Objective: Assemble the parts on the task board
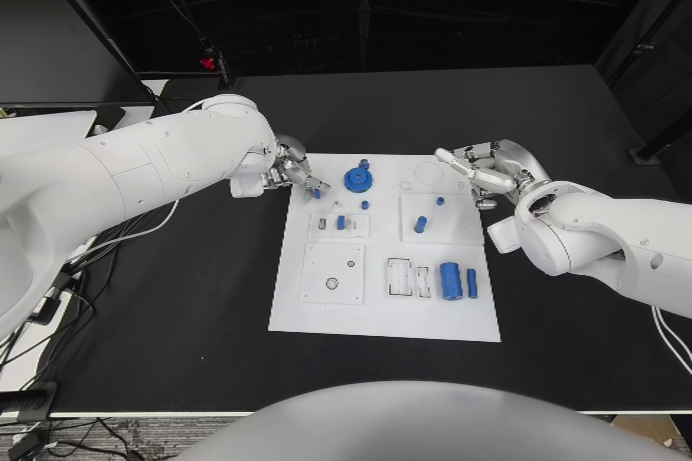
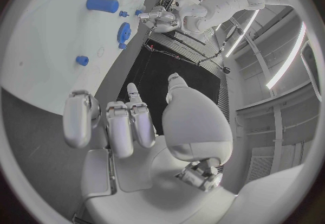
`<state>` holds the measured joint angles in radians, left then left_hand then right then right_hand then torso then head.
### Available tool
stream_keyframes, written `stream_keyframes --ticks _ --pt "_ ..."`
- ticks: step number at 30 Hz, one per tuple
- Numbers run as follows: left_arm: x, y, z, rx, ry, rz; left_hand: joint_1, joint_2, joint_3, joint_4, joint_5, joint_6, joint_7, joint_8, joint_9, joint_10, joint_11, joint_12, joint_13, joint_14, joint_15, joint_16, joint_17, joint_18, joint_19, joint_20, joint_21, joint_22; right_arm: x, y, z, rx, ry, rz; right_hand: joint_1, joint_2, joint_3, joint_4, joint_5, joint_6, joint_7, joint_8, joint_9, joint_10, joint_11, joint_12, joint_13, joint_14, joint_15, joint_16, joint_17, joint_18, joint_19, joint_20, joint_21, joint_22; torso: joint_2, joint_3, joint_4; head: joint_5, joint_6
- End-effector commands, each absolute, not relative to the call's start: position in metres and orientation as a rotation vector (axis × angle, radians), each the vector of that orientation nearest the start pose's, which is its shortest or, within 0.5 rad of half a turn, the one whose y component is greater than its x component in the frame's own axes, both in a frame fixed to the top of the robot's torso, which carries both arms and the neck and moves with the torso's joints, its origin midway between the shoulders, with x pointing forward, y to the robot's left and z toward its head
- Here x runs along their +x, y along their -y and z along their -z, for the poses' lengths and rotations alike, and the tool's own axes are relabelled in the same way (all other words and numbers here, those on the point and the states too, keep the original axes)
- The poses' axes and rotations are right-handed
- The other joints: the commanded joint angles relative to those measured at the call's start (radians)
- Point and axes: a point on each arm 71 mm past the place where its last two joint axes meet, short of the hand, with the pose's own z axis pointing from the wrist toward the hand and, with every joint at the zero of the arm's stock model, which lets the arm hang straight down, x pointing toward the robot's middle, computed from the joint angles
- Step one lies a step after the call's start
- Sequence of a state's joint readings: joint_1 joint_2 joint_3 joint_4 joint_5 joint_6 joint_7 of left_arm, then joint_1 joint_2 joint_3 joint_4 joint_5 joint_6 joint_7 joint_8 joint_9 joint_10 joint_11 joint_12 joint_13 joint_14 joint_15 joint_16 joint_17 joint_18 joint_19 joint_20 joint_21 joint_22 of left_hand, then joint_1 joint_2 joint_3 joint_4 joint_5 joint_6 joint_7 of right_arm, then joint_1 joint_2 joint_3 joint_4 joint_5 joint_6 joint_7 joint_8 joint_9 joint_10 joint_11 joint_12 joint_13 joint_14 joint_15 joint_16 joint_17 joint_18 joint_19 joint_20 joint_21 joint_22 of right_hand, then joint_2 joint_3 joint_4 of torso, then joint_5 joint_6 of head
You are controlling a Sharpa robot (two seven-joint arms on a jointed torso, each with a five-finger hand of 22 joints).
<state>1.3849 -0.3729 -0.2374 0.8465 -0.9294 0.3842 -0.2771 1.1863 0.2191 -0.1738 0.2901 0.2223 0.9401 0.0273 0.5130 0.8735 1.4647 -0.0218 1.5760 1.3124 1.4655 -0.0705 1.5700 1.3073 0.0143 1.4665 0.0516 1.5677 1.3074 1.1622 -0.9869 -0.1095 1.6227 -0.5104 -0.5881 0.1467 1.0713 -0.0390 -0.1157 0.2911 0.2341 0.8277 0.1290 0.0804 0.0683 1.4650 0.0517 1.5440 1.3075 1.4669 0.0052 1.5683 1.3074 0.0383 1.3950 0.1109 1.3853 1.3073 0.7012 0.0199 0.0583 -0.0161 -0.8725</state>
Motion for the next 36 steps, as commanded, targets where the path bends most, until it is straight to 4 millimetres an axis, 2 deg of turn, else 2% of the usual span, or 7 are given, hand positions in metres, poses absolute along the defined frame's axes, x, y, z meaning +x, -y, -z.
stream_keyframes --ticks 1,7,14,21,30,36 --pt "0.5828 -0.1608 0.2105 -0.056 -2.440 0.424 0.036 0.019 0.008 0.001 0.013 0.007 0.003 -0.008 0.000 0.106 -0.004 -0.005 0.258 0.105 -0.006 0.001 0.264 -0.014 0.104 -0.004 0.003 0.263 0.4543 0.2599 0.2118 0.812 -1.561 -0.992 0.001 0.013 -0.007 0.002 0.003 0.003 0.005 -0.004 -0.001 0.068 -0.002 -0.003 0.233 0.104 -0.004 0.002 0.263 0.020 -0.005 0.002 -0.005 0.185 0.000 -0.0001 -0.0002 0.001 0.000" --pt "0.5824 -0.1602 0.2109 -0.049 -2.445 0.434 0.088 0.034 0.027 0.001 0.059 0.009 0.001 -0.017 0.002 0.106 -0.006 -0.005 0.258 0.105 -0.007 0.001 0.264 -0.014 0.104 -0.005 0.003 0.263 0.4544 0.2601 0.2118 0.812 -1.561 -0.991 0.001 0.015 -0.008 0.001 0.004 0.004 0.005 -0.004 -0.001 0.068 -0.002 -0.002 0.233 0.104 -0.004 0.002 0.263 0.020 -0.005 0.002 -0.005 0.186 0.000 -0.0005 -0.0003 -0.002 0.000" --pt "0.5822 -0.1590 0.2109 -0.044 -2.439 0.456 0.155 0.051 0.067 0.001 0.086 0.012 0.000 -0.027 0.002 0.106 -0.007 -0.005 0.258 0.105 -0.008 0.001 0.264 -0.014 0.104 -0.005 0.003 0.263 0.4545 0.2606 0.2119 0.813 -1.560 -0.989 0.001 0.015 -0.008 0.001 0.004 0.004 0.005 -0.004 -0.001 0.068 -0.002 -0.002 0.233 0.104 -0.004 0.002 0.263 0.020 -0.005 0.002 -0.005 0.186 0.000 0.0001 0.0002 -0.003 0.000" --pt "0.5822 -0.1582 0.2108 -0.042 -2.432 0.468 0.214 0.063 0.138 0.003 0.129 0.019 0.004 -0.039 0.003 0.106 -0.005 -0.005 0.258 0.105 -0.007 0.001 0.264 -0.014 0.104 -0.002 0.003 0.263 0.4548 0.2605 0.2121 0.813 -1.561 -0.989 0.001 0.015 -0.008 0.001 0.004 0.004 0.005 -0.004 -0.001 0.068 -0.002 -0.002 0.233 0.104 -0.004 0.002 0.263 0.020 -0.005 0.002 -0.005 0.186 0.000 0.0000 -0.0002 -0.002 0.000" --pt "0.5826 -0.1595 0.2101 -0.047 -2.414 0.484 0.232 0.053 0.180 0.003 0.142 0.023 0.005 -0.045 0.004 0.106 -0.003 -0.005 0.258 0.105 -0.006 0.001 0.264 -0.014 0.104 0.000 0.003 0.263 0.4550 0.2612 0.2127 0.814 -1.562 -0.986 0.001 0.017 -0.008 0.001 0.004 0.005 0.005 -0.004 -0.001 0.068 -0.001 -0.002 0.233 0.104 -0.004 0.002 0.263 0.020 -0.005 0.003 -0.006 0.185 0.000 0.0000 -0.0001 -0.003 0.000" --pt "0.5828 -0.1611 0.2095 -0.052 -2.400 0.494 0.253 0.021 0.223 0.003 0.159 0.026 0.006 -0.051 0.006 0.106 -0.002 -0.005 0.258 0.105 -0.005 0.001 0.264 -0.014 0.104 0.002 0.003 0.263 0.4550 0.2617 0.2132 0.815 -1.562 -0.984 0.001 0.017 -0.008 0.001 0.004 0.005 0.005 -0.004 -0.001 0.068 -0.001 -0.002 0.233 0.104 -0.004 0.002 0.263 0.020 -0.005 0.003 -0.006 0.185 0.000 0.0004 0.0004 -0.004 0.000"
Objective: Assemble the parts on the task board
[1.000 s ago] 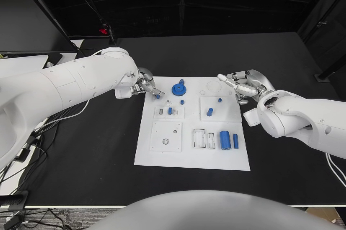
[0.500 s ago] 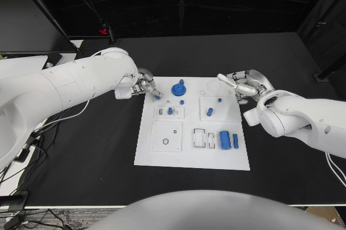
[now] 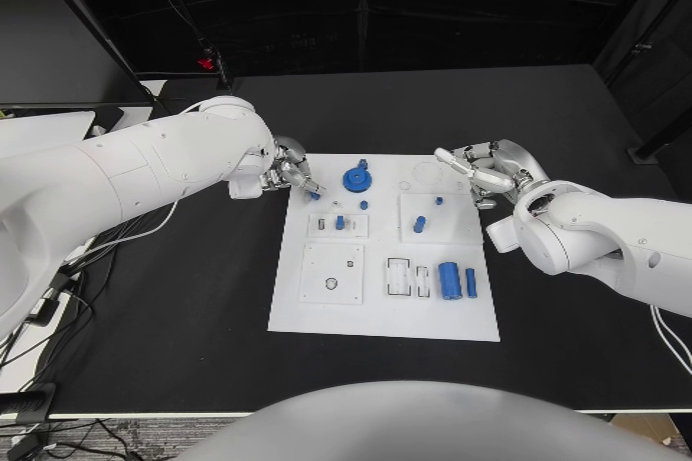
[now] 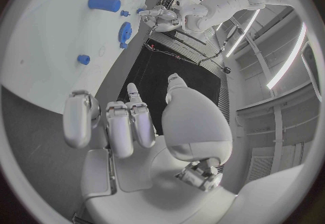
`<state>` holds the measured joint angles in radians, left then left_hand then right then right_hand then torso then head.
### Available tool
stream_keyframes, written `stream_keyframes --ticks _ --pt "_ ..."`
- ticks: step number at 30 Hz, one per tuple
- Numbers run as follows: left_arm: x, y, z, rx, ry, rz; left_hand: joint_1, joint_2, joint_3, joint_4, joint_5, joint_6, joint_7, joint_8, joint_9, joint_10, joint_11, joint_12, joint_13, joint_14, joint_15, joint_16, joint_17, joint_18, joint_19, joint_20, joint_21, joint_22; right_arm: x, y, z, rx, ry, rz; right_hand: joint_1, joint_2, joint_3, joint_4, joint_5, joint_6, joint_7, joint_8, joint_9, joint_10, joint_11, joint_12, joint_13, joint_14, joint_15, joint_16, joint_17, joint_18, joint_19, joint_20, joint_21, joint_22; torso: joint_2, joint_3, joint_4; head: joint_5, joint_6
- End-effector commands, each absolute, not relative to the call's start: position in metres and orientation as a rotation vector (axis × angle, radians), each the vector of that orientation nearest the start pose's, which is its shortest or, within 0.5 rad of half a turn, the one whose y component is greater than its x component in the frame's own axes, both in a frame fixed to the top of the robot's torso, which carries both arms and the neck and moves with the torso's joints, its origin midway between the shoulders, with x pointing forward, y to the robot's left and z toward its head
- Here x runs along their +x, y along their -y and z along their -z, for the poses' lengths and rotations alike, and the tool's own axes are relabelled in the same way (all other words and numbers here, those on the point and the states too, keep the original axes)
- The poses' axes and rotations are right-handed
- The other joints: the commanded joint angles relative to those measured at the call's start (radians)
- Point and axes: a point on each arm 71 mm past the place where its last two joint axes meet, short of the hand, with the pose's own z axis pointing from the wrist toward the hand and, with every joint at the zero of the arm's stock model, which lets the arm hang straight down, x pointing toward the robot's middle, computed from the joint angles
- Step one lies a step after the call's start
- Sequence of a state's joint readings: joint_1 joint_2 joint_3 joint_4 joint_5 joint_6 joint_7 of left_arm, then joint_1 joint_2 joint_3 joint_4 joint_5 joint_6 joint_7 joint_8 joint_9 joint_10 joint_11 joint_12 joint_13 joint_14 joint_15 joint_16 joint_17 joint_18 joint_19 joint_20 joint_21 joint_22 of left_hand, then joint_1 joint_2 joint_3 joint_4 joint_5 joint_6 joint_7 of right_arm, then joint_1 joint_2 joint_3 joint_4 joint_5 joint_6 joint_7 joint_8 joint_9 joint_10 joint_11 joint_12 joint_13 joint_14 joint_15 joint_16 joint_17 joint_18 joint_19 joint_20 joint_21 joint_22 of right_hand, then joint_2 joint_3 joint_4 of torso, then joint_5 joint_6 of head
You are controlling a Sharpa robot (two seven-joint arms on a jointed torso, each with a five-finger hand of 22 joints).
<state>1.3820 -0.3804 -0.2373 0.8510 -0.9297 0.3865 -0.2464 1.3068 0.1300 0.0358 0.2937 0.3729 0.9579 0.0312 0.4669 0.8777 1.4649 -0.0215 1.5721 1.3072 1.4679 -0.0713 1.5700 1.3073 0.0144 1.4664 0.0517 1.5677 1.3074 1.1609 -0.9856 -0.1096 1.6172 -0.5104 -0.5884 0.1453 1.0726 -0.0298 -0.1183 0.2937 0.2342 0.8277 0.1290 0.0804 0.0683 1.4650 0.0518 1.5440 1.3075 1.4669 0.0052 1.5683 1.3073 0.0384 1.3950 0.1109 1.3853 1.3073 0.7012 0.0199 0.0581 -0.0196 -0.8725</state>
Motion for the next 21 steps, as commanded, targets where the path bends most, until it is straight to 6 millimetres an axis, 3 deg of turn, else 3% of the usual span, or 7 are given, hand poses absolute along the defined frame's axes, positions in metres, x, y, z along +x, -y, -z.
stream_keyframes --ticks 1,8,12,21 --pt "0.583 -0.161 0.209 -0.053 -2.398 0.495 0.134 0.108 0.016 -0.001 0.010 0.009 0.002 -0.005 0.002 0.106 -0.003 -0.001 0.264 0.103 -0.004 0.001 0.264 -0.014 0.104 0.002 0.003 0.263 0.455 0.262 0.213 0.815 -1.562 -0.984 -0.001 0.008 -0.005 -0.001 0.004 0.005 0.005 -0.004 -0.001 0.068 -0.001 -0.002 0.233 0.104 -0.004 0.002 0.263 0.020 -0.005 0.003 -0.006 0.185 0.000 0.0004 0.0006 0.000 0.000" --pt "0.583 -0.164 0.208 -0.061 -2.365 0.518 0.139 0.097 0.034 0.000 0.017 0.010 0.002 -0.007 0.003 0.106 -0.002 -0.001 0.264 0.103 -0.004 0.001 0.264 -0.014 0.104 0.003 0.003 0.263 0.455 0.262 0.214 0.816 -1.561 -0.982 -0.001 0.008 -0.005 -0.001 0.004 0.005 0.005 -0.004 -0.001 0.068 -0.001 -0.002 0.233 0.104 -0.004 0.002 0.263 0.020 -0.005 0.003 -0.006 0.185 0.000 -0.0003 0.0002 -0.002 0.000" --pt "0.583 -0.167 0.207 -0.070 -2.339 0.530 0.147 0.078 0.053 -0.001 0.022 0.012 0.003 -0.009 0.005 0.106 -0.002 -0.001 0.264 0.103 -0.004 0.001 0.264 -0.014 0.104 0.004 0.003 0.263 0.455 0.263 0.214 0.817 -1.561 -0.981 -0.001 0.008 -0.005 -0.001 0.004 0.005 0.005 -0.004 -0.001 0.068 -0.001 -0.002 0.233 0.104 -0.004 0.002 0.263 0.020 -0.005 0.003 -0.006 0.185 0.000 0.0002 0.0006 -0.002 0.000" --pt "0.580 -0.174 0.200 -0.089 -2.296 0.531 0.149 0.073 0.061 -0.001 0.024 0.013 0.003 -0.010 0.006 0.106 -0.002 -0.001 0.264 0.103 -0.004 0.001 0.264 -0.014 0.104 0.004 0.003 0.263 0.455 0.264 0.214 0.819 -1.559 -0.977 -0.001 0.011 -0.006 -0.001 0.003 0.006 0.006 -0.003 0.000 0.068 -0.001 -0.003 0.232 0.104 -0.003 0.002 0.263 0.020 -0.005 0.003 -0.006 0.186 0.000 0.0004 0.0001 -0.003 0.000"
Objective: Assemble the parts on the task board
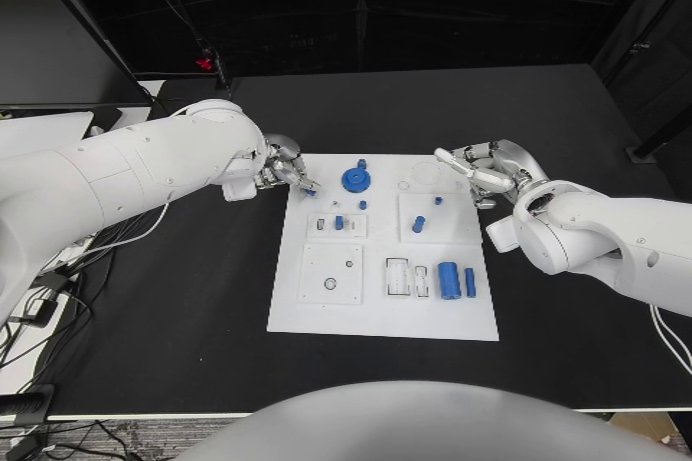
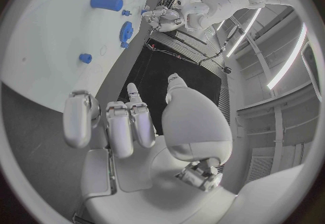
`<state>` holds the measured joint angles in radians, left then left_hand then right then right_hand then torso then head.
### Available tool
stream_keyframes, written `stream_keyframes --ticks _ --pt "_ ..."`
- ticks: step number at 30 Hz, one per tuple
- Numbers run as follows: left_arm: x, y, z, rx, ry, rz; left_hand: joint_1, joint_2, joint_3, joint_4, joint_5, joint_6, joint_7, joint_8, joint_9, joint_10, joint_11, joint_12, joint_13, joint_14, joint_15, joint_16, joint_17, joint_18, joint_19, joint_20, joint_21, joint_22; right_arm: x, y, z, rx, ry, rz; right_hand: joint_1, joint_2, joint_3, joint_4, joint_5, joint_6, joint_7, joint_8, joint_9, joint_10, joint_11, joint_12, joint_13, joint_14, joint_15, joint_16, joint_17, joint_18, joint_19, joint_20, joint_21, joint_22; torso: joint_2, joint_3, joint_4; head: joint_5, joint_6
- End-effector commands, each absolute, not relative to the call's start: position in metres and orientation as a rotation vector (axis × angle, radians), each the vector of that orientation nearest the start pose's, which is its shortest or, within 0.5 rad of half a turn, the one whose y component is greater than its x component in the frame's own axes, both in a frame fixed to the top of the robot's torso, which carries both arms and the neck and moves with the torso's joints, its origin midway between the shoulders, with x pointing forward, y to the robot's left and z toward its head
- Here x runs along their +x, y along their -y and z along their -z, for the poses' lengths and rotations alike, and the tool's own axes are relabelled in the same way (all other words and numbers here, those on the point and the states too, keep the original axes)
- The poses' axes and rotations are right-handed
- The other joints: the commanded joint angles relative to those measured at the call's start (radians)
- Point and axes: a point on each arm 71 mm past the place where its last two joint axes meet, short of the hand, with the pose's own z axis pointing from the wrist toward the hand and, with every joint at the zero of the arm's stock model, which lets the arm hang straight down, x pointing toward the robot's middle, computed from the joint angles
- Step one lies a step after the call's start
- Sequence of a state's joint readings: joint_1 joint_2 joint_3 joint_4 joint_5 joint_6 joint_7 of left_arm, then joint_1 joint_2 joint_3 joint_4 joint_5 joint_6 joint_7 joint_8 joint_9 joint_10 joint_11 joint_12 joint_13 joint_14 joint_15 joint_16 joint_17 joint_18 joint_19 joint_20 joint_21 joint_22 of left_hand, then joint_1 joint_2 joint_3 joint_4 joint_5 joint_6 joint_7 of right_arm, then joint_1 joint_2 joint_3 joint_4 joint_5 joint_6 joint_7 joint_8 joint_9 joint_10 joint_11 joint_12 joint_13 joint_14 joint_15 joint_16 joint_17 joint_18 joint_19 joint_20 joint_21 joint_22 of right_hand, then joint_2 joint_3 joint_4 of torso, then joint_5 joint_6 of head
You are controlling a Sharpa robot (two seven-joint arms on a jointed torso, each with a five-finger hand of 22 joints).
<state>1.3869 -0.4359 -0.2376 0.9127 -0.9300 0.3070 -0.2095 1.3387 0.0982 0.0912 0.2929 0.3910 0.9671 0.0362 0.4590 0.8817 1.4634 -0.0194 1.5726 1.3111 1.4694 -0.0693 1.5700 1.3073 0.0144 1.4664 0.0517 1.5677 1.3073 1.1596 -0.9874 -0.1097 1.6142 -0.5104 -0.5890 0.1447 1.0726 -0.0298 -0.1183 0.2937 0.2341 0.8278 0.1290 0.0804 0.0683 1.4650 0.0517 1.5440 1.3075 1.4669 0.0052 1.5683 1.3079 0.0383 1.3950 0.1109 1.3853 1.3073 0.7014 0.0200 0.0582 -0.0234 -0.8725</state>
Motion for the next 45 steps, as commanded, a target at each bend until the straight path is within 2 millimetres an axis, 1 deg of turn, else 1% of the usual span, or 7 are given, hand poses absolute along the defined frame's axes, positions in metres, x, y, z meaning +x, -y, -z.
stream_keyframes --ticks 1,6,10,14,27,32,45 --pt "0.579 -0.175 0.199 -0.089 -2.296 0.530 0.117 0.104 0.006 0.000 0.006 0.004 -0.002 -0.002 0.002 0.107 -0.004 -0.002 0.260 0.101 -0.006 0.001 0.263 -0.014 0.104 0.004 0.003 0.263 0.455 0.264 0.214 0.819 -1.559 -0.977 -0.001 0.011 -0.006 -0.001 0.003 0.006 0.006 -0.003 0.000 0.068 -0.001 -0.003 0.232 0.104 -0.003 0.002 0.263 0.020 -0.005 0.003 -0.006 0.186 0.000 0.0005 0.0001 0.000 0.000" --pt "0.572 -0.178 0.190 -0.080 -2.304 0.520 0.118 0.103 0.010 0.001 0.008 0.005 -0.002 -0.002 0.002 0.107 -0.004 -0.002 0.260 0.101 -0.006 0.001 0.263 -0.014 0.104 0.005 0.003 0.263 0.455 0.264 0.214 0.820 -1.558 -0.974 -0.001 0.011 -0.006 -0.001 0.003 0.006 0.006 -0.003 0.000 0.068 -0.001 -0.003 0.232 0.104 -0.003 0.002 0.263 0.020 -0.005 0.003 -0.006 0.186 -0.001 0.0017 0.0011 0.000 0.000" --pt "0.565 -0.180 0.184 -0.072 -2.316 0.508 0.117 0.102 0.013 0.001 0.009 0.007 -0.002 -0.001 0.002 0.107 -0.004 -0.002 0.260 0.101 -0.006 0.001 0.263 -0.014 0.104 0.005 0.003 0.263 0.455 0.264 0.214 0.819 -1.557 -0.975 -0.001 0.011 -0.006 -0.001 0.003 0.006 0.006 -0.003 0.000 0.067 -0.001 -0.003 0.232 0.104 -0.003 0.002 0.263 0.020 -0.005 0.003 -0.006 0.185 -0.001 0.0016 0.0007 0.006 0.000" --pt "0.557 -0.182 0.181 -0.067 -2.329 0.495 0.117 0.101 0.015 0.001 0.010 0.008 -0.002 -0.001 0.003 0.107 -0.004 -0.002 0.260 0.101 -0.006 0.001 0.263 -0.014 0.104 0.005 0.003 0.263 0.455 0.264 0.214 0.819 -1.556 -0.975 -0.001 0.011 -0.006 -0.001 0.003 0.006 0.006 -0.003 0.000 0.067 -0.001 -0.003 0.232 0.104 -0.003 0.002 0.263 0.020 -0.006 0.003 -0.006 0.185 -0.001 0.0011 0.0012 0.006 0.000" --pt "0.533 -0.175 0.183 -0.045 -2.384 0.439 0.115 0.095 0.030 0.001 0.019 0.013 -0.003 -0.002 0.003 0.107 -0.004 -0.002 0.260 0.101 -0.007 0.001 0.263 -0.014 0.104 0.007 0.003 0.263 0.455 0.264 0.213 0.818 -1.554 -0.976 -0.001 0.012 -0.006 -0.001 0.003 0.006 0.006 -0.003 0.000 0.067 -0.001 -0.003 0.232 0.104 -0.003 0.002 0.263 0.020 -0.005 0.003 -0.006 0.185 0.000 -0.0001 0.0011 0.007 0.000" --pt "0.529 -0.169 0.184 -0.038 -2.384 0.437 0.114 0.093 0.032 0.001 0.021 0.013 -0.003 -0.002 0.003 0.107 -0.004 -0.002 0.260 0.101 -0.007 0.001 0.263 -0.014 0.104 0.007 0.003 0.263 0.455 0.264 0.213 0.818 -1.554 -0.977 -0.001 0.012 -0.006 -0.001 0.003 0.006 0.006 -0.003 0.000 0.067 -0.001 -0.003 0.232 0.104 -0.003 0.002 0.263 0.020 -0.005 0.003 -0.006 0.185 0.000 -0.0010 -0.0002 0.009 0.000" --pt "0.523 -0.160 0.190 -0.030 -2.410 0.400 0.112 0.090 0.042 0.001 0.027 0.013 -0.002 -0.005 0.003 0.107 -0.004 -0.002 0.260 0.101 -0.007 0.001 0.263 -0.014 0.104 0.008 0.003 0.263 0.455 0.263 0.213 0.816 -1.555 -0.980 -0.002 0.013 -0.007 -0.001 0.004 0.006 0.006 -0.003 0.000 0.067 -0.001 -0.003 0.232 0.104 -0.003 0.002 0.263 0.020 -0.006 0.003 -0.007 0.185 0.000 -0.0007 -0.0006 0.010 0.000"
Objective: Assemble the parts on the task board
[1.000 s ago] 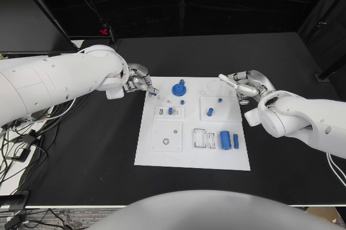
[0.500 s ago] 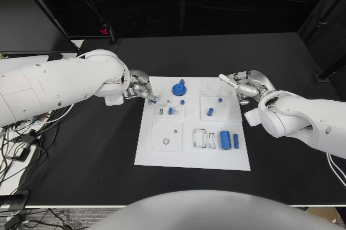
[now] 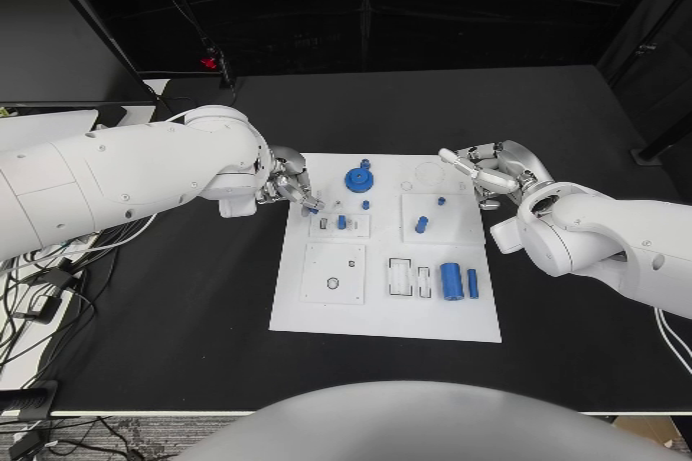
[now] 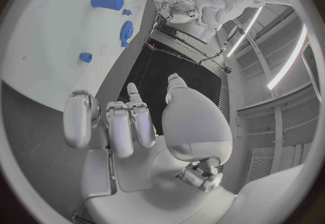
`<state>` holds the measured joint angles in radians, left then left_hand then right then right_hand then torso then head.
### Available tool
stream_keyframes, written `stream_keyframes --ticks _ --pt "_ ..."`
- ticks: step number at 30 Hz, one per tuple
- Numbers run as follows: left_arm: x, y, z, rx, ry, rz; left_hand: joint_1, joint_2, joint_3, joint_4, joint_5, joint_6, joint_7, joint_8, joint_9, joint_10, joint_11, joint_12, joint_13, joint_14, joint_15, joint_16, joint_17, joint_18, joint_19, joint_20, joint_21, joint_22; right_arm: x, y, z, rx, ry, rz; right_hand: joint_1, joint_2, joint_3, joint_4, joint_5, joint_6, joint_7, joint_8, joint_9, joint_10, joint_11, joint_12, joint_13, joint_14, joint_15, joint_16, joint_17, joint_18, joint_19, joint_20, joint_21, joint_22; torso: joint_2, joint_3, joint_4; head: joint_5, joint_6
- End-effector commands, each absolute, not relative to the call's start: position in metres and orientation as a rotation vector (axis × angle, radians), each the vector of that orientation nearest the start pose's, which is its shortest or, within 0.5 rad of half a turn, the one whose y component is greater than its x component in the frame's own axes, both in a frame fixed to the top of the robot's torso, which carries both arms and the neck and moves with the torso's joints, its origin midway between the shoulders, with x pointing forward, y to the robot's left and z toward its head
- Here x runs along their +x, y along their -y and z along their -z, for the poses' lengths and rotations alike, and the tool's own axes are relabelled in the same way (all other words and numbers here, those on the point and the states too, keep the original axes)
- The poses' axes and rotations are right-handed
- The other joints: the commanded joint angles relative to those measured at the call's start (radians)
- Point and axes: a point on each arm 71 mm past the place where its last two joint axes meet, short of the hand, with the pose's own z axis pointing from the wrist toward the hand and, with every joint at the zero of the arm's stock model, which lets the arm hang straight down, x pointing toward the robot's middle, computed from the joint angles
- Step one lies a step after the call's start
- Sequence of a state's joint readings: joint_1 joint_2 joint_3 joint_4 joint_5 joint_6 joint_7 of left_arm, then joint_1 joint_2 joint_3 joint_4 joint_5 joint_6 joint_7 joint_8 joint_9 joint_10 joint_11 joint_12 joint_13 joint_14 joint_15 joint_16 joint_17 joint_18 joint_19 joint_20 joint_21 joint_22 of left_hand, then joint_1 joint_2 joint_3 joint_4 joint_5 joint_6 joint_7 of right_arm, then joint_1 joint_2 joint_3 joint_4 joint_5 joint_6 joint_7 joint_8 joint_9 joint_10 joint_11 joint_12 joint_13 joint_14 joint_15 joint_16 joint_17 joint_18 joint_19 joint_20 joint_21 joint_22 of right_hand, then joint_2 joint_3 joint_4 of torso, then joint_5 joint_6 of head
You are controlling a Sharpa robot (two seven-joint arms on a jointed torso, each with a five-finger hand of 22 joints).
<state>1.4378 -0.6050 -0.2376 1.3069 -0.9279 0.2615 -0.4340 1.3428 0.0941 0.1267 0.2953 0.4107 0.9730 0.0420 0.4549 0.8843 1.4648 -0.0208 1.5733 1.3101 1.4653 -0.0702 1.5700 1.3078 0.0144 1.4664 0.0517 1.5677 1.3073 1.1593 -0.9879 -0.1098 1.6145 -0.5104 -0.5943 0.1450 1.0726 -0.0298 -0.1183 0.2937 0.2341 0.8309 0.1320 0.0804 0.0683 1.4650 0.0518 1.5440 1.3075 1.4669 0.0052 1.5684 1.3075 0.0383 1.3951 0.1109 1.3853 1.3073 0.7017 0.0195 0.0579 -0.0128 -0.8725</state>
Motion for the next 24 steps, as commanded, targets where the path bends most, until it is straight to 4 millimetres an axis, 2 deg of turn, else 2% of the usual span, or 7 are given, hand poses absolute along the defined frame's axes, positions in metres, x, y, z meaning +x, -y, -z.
stream_keyframes --ticks 1,13,24 --pt "0.522 -0.159 0.190 -0.029 -2.412 0.396 0.108 0.094 0.008 -0.001 0.007 0.007 -0.008 -0.001 0.001 0.106 -0.003 -0.002 0.261 0.105 -0.006 0.001 0.263 -0.014 0.104 0.008 0.003 0.263 0.455 0.263 0.213 0.815 -1.554 -0.981 -0.003 0.013 -0.008 -0.001 0.004 0.003 0.003 -0.003 0.000 0.067 -0.001 -0.003 0.232 0.104 -0.003 0.002 0.263 0.020 -0.005 0.003 -0.007 0.185 0.000 0.0001 0.0000 0.000 0.000" --pt "0.517 -0.151 0.200 -0.041 -2.431 0.350 0.107 0.090 0.022 -0.002 0.010 0.005 -0.008 -0.004 0.000 0.106 -0.003 -0.002 0.261 0.105 -0.005 0.001 0.263 -0.014 0.104 0.008 0.003 0.263 0.455 0.263 0.213 0.813 -1.552 -0.985 -0.008 0.015 -0.011 0.000 0.003 0.004 0.003 -0.003 0.000 0.067 -0.001 -0.003 0.232 0.104 -0.003 0.002 0.263 0.020 -0.005 0.003 -0.007 0.185 0.001 0.0004 0.0002 0.001 0.000" --pt "0.516 -0.146 0.205 -0.050 -2.415 0.382 0.106 0.089 0.028 -0.002 0.011 0.005 -0.007 -0.005 0.000 0.106 -0.002 -0.002 0.261 0.105 -0.005 0.001 0.263 -0.014 0.104 0.008 0.003 0.263 0.455 0.263 0.213 0.814 -1.553 -0.984 -0.009 0.015 -0.011 0.000 0.003 0.004 0.003 -0.003 0.000 0.067 -0.001 -0.003 0.232 0.104 -0.003 0.002 0.263 0.020 -0.005 0.004 -0.007 0.185 -0.001 0.0005 0.0003 0.000 0.000"
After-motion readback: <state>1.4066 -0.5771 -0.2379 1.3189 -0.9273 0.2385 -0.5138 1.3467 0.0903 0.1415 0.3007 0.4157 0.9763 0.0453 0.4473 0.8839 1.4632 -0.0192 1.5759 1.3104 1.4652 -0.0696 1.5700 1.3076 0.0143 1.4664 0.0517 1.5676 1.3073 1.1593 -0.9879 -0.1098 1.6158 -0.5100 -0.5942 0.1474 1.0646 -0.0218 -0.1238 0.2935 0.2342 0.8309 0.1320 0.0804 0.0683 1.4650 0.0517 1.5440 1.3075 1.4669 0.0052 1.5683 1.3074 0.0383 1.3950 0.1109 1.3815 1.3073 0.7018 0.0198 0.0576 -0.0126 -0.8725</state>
